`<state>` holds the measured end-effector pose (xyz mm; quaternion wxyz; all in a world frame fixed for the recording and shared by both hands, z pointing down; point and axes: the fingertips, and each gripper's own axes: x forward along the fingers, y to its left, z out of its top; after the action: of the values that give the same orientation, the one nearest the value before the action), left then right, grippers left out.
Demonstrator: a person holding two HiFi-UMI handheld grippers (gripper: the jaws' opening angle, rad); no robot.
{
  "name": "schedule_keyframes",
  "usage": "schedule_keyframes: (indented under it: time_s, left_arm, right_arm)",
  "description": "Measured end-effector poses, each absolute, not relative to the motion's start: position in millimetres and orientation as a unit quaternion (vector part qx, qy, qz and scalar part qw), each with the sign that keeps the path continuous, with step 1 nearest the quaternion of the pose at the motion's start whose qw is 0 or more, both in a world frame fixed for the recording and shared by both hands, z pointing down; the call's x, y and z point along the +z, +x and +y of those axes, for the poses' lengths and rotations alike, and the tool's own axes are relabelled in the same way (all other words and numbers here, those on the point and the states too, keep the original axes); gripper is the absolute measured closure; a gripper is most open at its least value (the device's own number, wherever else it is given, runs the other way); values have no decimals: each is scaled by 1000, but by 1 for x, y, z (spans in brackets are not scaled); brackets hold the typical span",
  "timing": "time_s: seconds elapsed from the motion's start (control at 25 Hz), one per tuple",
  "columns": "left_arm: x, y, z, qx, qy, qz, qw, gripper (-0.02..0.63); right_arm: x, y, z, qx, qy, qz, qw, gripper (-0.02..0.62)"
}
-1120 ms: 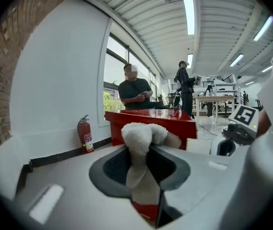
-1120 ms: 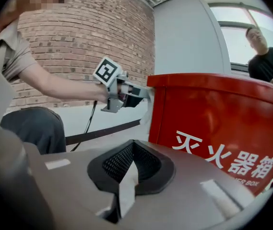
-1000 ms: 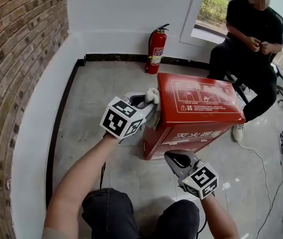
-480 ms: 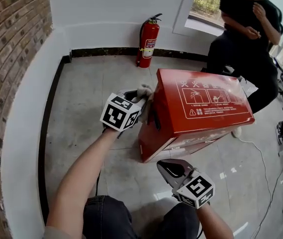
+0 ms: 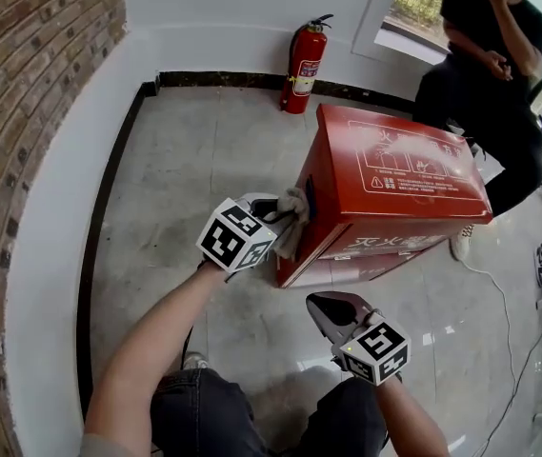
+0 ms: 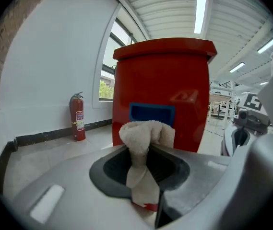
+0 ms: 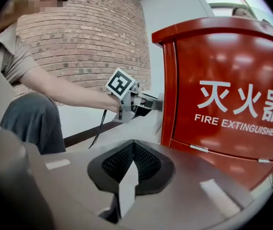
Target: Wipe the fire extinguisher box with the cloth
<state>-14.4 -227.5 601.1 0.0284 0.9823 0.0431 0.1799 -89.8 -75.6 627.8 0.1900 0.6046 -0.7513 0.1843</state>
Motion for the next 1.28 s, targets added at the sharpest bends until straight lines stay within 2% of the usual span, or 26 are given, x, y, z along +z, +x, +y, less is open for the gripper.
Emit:
schedule_keyframes:
  time_s: [0.56, 0.92, 1.28]
  left_arm:
    - [651, -62, -142, 254, 965, 70, 9, 514]
    - [692, -26, -211, 247, 967, 49, 36, 514]
    - [734, 32, -299, 247, 967, 26, 46, 515]
  right_arm:
    - [627, -96, -49, 189, 598, -756, 184, 571]
    - [653, -83, -90, 210, 616, -735, 191, 571]
    - [677, -81, -134, 219, 639, -718, 167, 571]
